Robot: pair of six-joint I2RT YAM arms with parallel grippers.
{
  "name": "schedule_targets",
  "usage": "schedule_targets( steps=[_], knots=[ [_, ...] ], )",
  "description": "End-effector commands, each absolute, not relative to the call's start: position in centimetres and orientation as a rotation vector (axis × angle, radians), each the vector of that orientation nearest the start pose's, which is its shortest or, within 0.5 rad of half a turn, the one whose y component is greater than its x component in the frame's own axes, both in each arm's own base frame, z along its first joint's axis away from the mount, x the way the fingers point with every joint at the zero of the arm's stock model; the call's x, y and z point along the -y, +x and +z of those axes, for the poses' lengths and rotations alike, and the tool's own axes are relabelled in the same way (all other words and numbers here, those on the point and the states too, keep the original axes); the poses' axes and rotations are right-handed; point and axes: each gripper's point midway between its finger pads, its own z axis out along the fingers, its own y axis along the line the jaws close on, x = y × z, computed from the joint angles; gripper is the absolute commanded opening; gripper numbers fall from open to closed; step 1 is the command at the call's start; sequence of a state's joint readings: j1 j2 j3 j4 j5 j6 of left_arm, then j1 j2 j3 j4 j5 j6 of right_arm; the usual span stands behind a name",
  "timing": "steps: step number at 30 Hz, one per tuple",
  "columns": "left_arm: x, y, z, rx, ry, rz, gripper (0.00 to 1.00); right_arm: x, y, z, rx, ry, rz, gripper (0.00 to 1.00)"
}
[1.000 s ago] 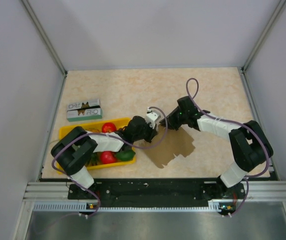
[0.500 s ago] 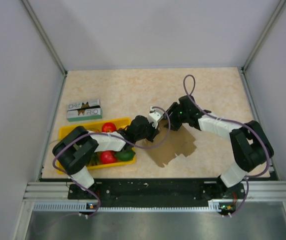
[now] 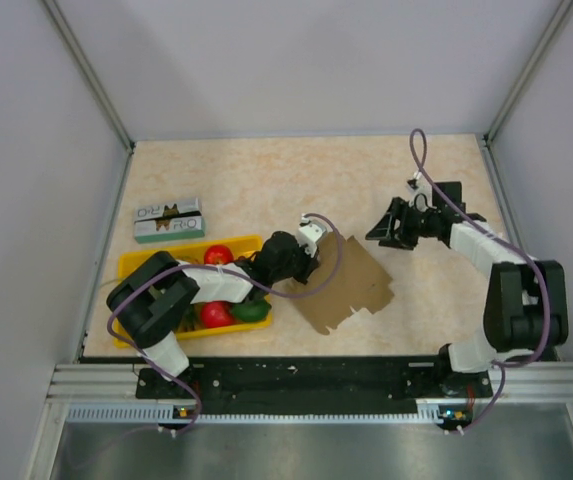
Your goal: Fold the paper box
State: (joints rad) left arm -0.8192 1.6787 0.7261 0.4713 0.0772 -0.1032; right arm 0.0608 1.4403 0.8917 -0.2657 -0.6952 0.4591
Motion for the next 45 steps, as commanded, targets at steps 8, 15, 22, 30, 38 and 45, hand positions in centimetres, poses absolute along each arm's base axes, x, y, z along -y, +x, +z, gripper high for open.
schedule_targets(
  steps=[8, 15, 22, 30, 38, 45],
  knots=[
    [34.5, 29.3, 8.2, -1.869, 0.763, -0.695, 0.0, -15.5, 31.9, 8.6, -2.44, -0.204, 1.218, 0.59],
    [34.5, 29.3, 8.5, -1.856, 0.761, -0.695, 0.0, -13.8, 33.6, 6.6, -2.49, -0.175, 1.024, 0.57],
    [34.6, 29.3, 8.2, -1.864, 0.768, -0.696, 0.0, -13.0, 35.2, 7.8, -2.464, -0.203, 0.924, 0.62],
    [34.7, 29.3, 8.2, -1.865, 0.763, -0.7, 0.0, -16.7, 33.1, 8.2, -2.409, -0.328, 1.205, 0.51],
    [34.8, 29.3, 8.1, -1.868, 0.748, -0.711, 0.0, -17.9, 32.8, 8.7, -2.378, -0.375, 1.204, 0.33],
    [35.1, 29.7, 8.1, -1.872, 0.713, -0.73, 0.0, -18.0, 32.3, 9.4, -2.358, -0.392, 1.098, 0.18]
  ],
)
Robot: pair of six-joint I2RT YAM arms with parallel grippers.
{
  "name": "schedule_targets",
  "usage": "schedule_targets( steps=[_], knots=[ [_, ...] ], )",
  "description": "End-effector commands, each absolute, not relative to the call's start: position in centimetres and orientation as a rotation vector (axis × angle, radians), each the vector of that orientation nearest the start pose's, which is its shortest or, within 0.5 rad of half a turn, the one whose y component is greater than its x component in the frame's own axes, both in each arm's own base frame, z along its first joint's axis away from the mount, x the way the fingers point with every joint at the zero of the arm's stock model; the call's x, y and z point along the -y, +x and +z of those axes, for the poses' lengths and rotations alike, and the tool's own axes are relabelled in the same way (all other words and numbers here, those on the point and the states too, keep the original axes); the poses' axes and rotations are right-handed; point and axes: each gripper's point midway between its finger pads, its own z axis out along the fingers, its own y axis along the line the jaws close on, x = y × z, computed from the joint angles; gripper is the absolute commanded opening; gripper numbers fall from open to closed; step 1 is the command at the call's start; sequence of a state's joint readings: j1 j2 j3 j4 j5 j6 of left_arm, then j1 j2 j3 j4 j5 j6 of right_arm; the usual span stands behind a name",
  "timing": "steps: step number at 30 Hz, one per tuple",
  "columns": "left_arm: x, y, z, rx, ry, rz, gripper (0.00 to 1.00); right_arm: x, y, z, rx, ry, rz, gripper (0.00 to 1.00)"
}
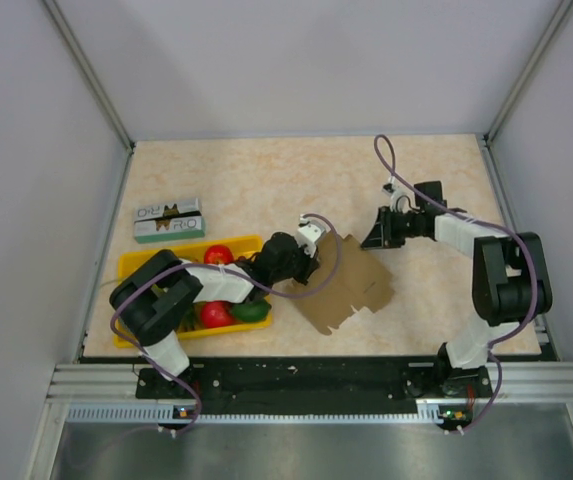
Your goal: Fold the paper box
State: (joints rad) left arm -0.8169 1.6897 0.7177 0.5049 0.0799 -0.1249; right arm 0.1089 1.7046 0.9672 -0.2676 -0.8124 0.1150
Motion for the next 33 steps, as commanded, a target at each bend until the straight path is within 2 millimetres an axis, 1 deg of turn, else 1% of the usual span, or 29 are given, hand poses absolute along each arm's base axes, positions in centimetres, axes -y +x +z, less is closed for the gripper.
schedule_targets(
  steps=[1, 2, 4, 8, 9, 15, 16, 17, 18, 19, 20, 21, 25, 27, 30, 31, 32, 33],
  knots=[
    [35.1, 29.7, 8.1, -1.871, 0.713, -0.731, 0.0, -18.1, 32.2, 9.6, -2.348, -0.392, 1.102, 0.18],
    [35.1, 29.7, 8.0, -1.874, 0.709, -0.731, 0.0, -18.3, 32.1, 10.2, -2.321, -0.401, 1.115, 0.18],
    [35.1, 29.7, 8.1, -1.874, 0.708, -0.732, 0.0, -18.5, 31.9, 10.2, -2.314, -0.402, 1.133, 0.2],
    [35.1, 29.5, 8.1, -1.873, 0.706, -0.74, 0.0, -19.0, 31.5, 9.6, -2.319, -0.405, 1.188, 0.26],
    [35.1, 29.5, 8.2, -1.87, 0.706, -0.741, 0.0, -19.0, 31.2, 9.1, -2.327, -0.397, 1.196, 0.27],
    [34.8, 29.4, 8.2, -1.869, 0.702, -0.737, 0.0, -19.3, 30.9, 9.0, -2.309, -0.388, 1.217, 0.27],
    [34.9, 29.4, 8.2, -1.867, 0.703, -0.738, 0.0, -19.2, 30.9, 8.9, -2.312, -0.387, 1.212, 0.28],
    [35.0, 29.3, 8.2, -1.865, 0.707, -0.744, 0.0, -18.8, 31.3, 8.4, -2.337, -0.361, 1.158, 0.3],
    [35.0, 29.3, 8.3, -1.863, 0.705, -0.746, 0.0, -18.5, 31.6, 8.1, -2.353, -0.34, 1.122, 0.37],
    [35.0, 29.3, 8.2, -1.865, 0.706, -0.746, 0.0, -18.3, 31.7, 8.0, -2.364, -0.322, 1.1, 0.38],
    [34.9, 29.3, 8.2, -1.867, 0.705, -0.744, 0.0, -17.7, 32.3, 7.5, -2.382, -0.282, 1.038, 0.4],
    [34.9, 29.3, 8.2, -1.865, 0.705, -0.742, 0.0, -17.3, 32.6, 7.3, -2.392, -0.256, 1.008, 0.45],
    [34.7, 29.2, 8.1, -1.868, 0.706, -0.739, 0.0, -16.6, 33.2, 7.2, -2.41, -0.217, 0.971, 0.49],
    [34.7, 29.2, 8.2, -1.866, 0.706, -0.739, 0.0, -16.1, 33.3, 7.2, -2.41, -0.198, 0.982, 0.52],
    [34.7, 29.2, 8.2, -1.865, 0.709, -0.739, 0.0, -15.7, 33.3, 7.4, -2.401, -0.19, 1.034, 0.53],
    [34.7, 29.2, 8.2, -1.865, 0.709, -0.739, 0.0, -15.8, 33.1, 7.3, -2.399, -0.196, 1.048, 0.52],
    [34.7, 29.2, 8.3, -1.864, 0.708, -0.74, 0.0, -16.2, 32.8, 7.7, -2.385, -0.224, 1.099, 0.53],
    [34.8, 29.2, 8.3, -1.863, 0.71, -0.743, 0.0, -16.3, 32.6, 7.5, -2.394, -0.227, 1.113, 0.53]
  ],
)
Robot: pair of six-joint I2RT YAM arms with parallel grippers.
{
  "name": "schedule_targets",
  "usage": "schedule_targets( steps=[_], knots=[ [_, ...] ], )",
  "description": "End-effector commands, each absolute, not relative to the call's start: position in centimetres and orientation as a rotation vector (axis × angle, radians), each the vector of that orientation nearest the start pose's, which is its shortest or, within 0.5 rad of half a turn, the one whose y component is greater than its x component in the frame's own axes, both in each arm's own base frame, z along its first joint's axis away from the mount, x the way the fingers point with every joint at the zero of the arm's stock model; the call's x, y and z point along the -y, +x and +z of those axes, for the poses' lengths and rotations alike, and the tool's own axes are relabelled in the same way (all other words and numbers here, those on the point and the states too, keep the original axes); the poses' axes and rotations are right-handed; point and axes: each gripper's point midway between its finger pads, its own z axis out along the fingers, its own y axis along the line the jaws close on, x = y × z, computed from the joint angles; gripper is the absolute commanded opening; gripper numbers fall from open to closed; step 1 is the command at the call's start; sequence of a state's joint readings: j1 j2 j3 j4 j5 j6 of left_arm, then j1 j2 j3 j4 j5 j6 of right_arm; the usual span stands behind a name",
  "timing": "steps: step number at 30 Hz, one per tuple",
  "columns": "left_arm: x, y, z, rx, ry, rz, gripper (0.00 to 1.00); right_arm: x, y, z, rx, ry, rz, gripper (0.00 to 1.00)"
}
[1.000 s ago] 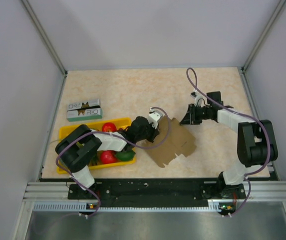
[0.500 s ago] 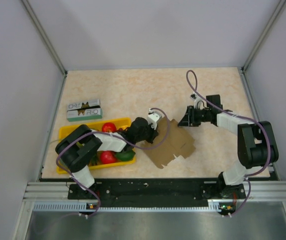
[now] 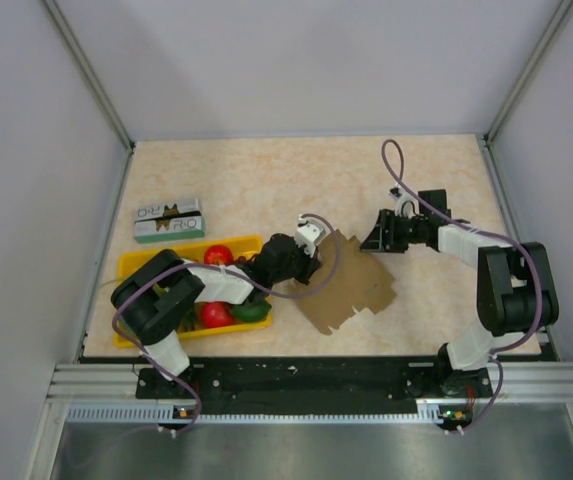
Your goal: Fold the paper box
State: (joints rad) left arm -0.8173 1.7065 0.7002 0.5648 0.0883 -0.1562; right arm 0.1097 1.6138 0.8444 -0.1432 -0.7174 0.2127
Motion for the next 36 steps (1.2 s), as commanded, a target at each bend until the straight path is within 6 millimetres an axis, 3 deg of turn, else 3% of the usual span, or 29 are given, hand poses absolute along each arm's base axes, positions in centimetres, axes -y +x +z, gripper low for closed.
schedule_targets(
  steps=[1, 4, 8, 13, 22, 24, 26, 29, 30, 36],
  knots=[
    [34.9, 29.1, 8.2, -1.864, 0.712, -0.748, 0.0, -16.2, 32.6, 7.3, -2.397, -0.224, 1.108, 0.53],
    [34.9, 29.1, 8.3, -1.862, 0.713, -0.75, 0.0, -16.6, 32.3, 6.9, -2.405, -0.229, 1.157, 0.52],
    [34.7, 29.1, 8.2, -1.865, 0.714, -0.742, 0.0, -15.6, 32.9, 5.6, -2.441, -0.206, 1.061, 0.52],
    [34.8, 29.1, 8.3, -1.862, 0.718, -0.743, 0.0, -16.7, 32.3, 6.0, -2.401, -0.235, 1.179, 0.47],
    [35.0, 29.4, 8.0, -1.869, 0.717, -0.741, 0.0, -17.5, 31.9, 7.5, -2.338, -0.24, 1.251, 0.19],
    [35.2, 29.5, 7.9, -1.876, 0.709, -0.742, 0.0, -18.1, 31.5, 7.9, -2.336, -0.276, 1.238, 0.09],
    [35.3, 29.6, 7.6, -1.897, 0.695, -0.749, 0.0, -17.8, 31.5, 7.3, -2.374, -0.266, 1.119, 0.0],
    [35.5, 29.9, 7.1, -1.93, 0.659, -0.751, 0.0, -17.0, 31.5, 7.3, -2.41, -0.263, 0.893, 0.0],
    [35.7, 29.9, 7.3, -1.936, 0.643, -0.764, 0.01, -17.4, 31.3, 8.1, -2.388, -0.297, 0.838, 0.0],
    [36.5, 30.0, 7.2, -1.957, 0.584, -0.849, 0.14, -14.9, 31.1, 8.5, -2.351, -0.293, 0.439, 0.0]
  ],
)
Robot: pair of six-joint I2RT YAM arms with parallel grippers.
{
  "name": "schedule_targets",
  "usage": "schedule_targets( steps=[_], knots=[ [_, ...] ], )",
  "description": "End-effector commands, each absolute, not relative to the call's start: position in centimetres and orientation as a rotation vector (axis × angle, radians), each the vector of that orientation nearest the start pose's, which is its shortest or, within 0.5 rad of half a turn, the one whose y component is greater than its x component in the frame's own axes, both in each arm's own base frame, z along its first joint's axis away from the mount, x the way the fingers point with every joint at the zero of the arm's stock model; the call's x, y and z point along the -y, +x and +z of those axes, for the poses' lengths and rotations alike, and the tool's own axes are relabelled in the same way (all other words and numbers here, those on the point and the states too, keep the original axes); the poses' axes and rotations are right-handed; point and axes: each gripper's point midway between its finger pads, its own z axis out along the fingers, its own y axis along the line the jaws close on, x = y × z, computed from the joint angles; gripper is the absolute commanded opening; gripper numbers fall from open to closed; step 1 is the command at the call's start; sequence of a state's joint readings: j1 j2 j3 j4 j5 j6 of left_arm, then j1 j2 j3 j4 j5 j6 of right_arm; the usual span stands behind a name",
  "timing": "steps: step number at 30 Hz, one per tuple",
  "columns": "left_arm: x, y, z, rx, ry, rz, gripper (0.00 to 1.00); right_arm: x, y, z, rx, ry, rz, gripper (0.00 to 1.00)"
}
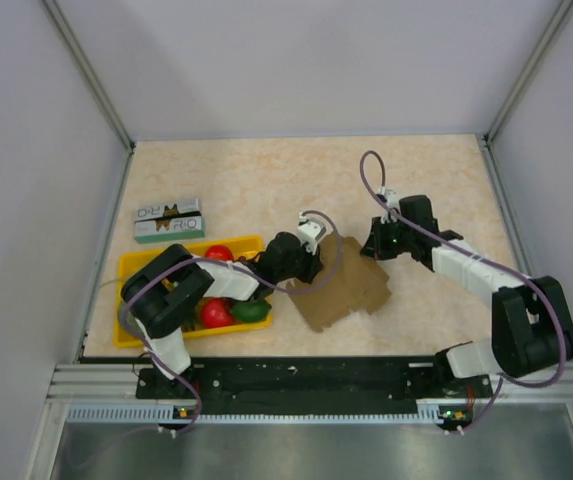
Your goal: Fold the paper box
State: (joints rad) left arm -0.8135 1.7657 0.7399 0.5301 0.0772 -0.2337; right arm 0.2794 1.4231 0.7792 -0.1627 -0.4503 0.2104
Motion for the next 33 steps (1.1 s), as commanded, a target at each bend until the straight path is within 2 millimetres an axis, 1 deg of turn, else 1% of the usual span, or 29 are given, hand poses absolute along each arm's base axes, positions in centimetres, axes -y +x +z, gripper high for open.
schedule_targets(
  steps=[1, 3, 4, 5, 7, 8, 9, 10, 11, 12, 13, 14, 15, 16, 17, 18, 19, 21, 22, 23, 24, 25, 27, 28, 29, 30, 31, 32, 33],
  knots=[
    [36.5, 30.0, 7.3, -1.953, 0.574, -0.865, 0.15, -14.7, 30.9, 8.7, -2.331, -0.305, 0.383, 0.0],
    [36.5, 30.1, 7.6, -1.942, 0.556, -0.903, 0.18, -14.9, 30.9, 8.8, -2.302, -0.346, 0.335, 0.0],
    [36.5, 30.0, 7.6, -1.943, 0.554, -0.911, 0.2, -14.5, 31.0, 8.7, -2.29, -0.347, 0.281, 0.0],
    [36.4, 30.2, 7.5, -1.944, 0.553, -0.917, 0.21, -15.3, 30.7, 9.2, -2.258, -0.391, 0.262, 0.0],
    [36.7, 29.9, 7.5, -1.944, 0.559, -0.951, 0.22, -15.0, 31.1, 9.7, -2.217, -0.411, 0.165, 0.0],
    [36.6, 30.0, 7.5, -1.941, 0.555, -0.965, 0.24, -16.1, 30.7, 9.9, -2.198, -0.454, 0.158, 0.0],
    [36.5, 29.7, 7.3, -1.951, 0.546, -0.991, 0.25, -16.3, 30.7, 10.1, -2.184, -0.47, 0.135, 0.0],
    [36.5, 29.8, 7.7, -1.932, 0.534, -1.012, 0.27, -16.1, 30.8, 10.4, -2.168, -0.463, 0.085, 0.0],
    [36.2, 29.9, 7.5, -1.935, 0.52, -1.023, 0.28, -16.3, 30.7, 10.5, -2.155, -0.474, 0.062, 0.0],
    [35.9, 29.7, 7.4, -1.944, 0.503, -1.042, 0.29, -17.1, 30.3, 10.8, -2.132, -0.515, 0.053, 0.0],
    [35.8, 29.5, 7.6, -1.942, 0.501, -1.067, 0.29, -16.7, 30.4, 11.0, -2.115, -0.512, -0.006, 0.0],
    [35.3, 29.9, 8.3, -1.926, 0.481, -1.078, 0.3, -16.7, 30.3, 11.2, -2.1, -0.527, -0.035, 0.0],
    [34.8, 29.5, 8.1, -1.943, 0.454, -1.1, 0.3, -17.3, 29.8, 11.3, -2.076, -0.595, -0.066, 0.0],
    [34.5, 29.3, 8.5, -1.938, 0.446, -1.123, 0.31, -16.7, 29.9, 11.5, -2.06, -0.59, -0.132, 0.0],
    [33.9, 29.6, 9.8, -1.907, 0.427, -1.138, 0.32, -16.7, 29.8, 11.7, -2.047, -0.603, -0.16, 0.0],
    [33.3, 29.3, 9.8, -1.918, 0.404, -1.15, 0.32, -17.0, 29.6, 12.0, -2.025, -0.635, -0.18, 0.0],
    [32.6, 29.6, 11.1, -1.892, 0.381, -1.154, 0.32, -16.8, 29.6, 12.2, -2.007, -0.635, -0.216, 0.0],
    [31.5, 29.8, 11.3, -1.92, 0.33, -1.151, 0.32, -17.0, 29.7, 12.9, -1.97, -0.656, -0.246, 0.0],
    [30.6, 30.4, 11.8, -1.917, 0.293, -1.145, 0.32, -17.2, 29.5, 13.3, -1.947, -0.663, -0.274, 0.0],
    [30.1, 30.6, 12.8, -1.901, 0.273, -1.15, 0.32, -17.4, 29.5, 13.5, -1.93, -0.685, -0.287, 0.0],
    [29.5, 30.9, 12.7, -1.932, 0.222, -1.152, 0.32, -17.8, 29.5, 13.8, -1.901, -0.719, -0.303, 0.0],
    [28.4, 31.9, 13.0, -1.937, 0.174, -1.139, 0.32, -18.2, 29.3, 13.7, -1.882, -0.747, -0.326, 0.0],
    [28.0, 32.9, 13.6, -1.959, 0.136, -1.15, 0.32, -18.9, 29.3, 13.9, -1.844, -0.792, -0.351, 0.0],
    [27.6, 33.7, 13.6, -1.973, 0.116, -1.14, 0.32, -18.8, 29.4, 14.0, -1.833, -0.788, -0.386, 0.0],
    [27.6, 34.2, 12.5, -2.02, 0.105, -1.131, 0.32, -19.3, 29.2, 13.5, -1.831, -0.823, -0.405, 0.0],
    [28.3, 35.2, 13.7, -2.007, 0.133, -1.147, 0.31, -19.5, 29.2, 13.4, -1.82, -0.851, -0.429, 0.0],
    [28.3, 35.4, 11.8, -2.089, 0.121, -1.149, 0.31, -19.7, 29.3, 13.5, -1.801, -0.855, -0.457, 0.0],
    [28.7, 35.7, 11.7, -2.105, 0.124, -1.164, 0.31, -20.4, 29.1, 13.3, -1.785, -0.888, -0.47, 0.0],
    [29.2, 36.3, 12.4, -2.091, 0.137, -1.193, 0.31, -20.8, 29.0, 13.1, -1.765, -0.932, -0.498, 0.0]
  ],
)
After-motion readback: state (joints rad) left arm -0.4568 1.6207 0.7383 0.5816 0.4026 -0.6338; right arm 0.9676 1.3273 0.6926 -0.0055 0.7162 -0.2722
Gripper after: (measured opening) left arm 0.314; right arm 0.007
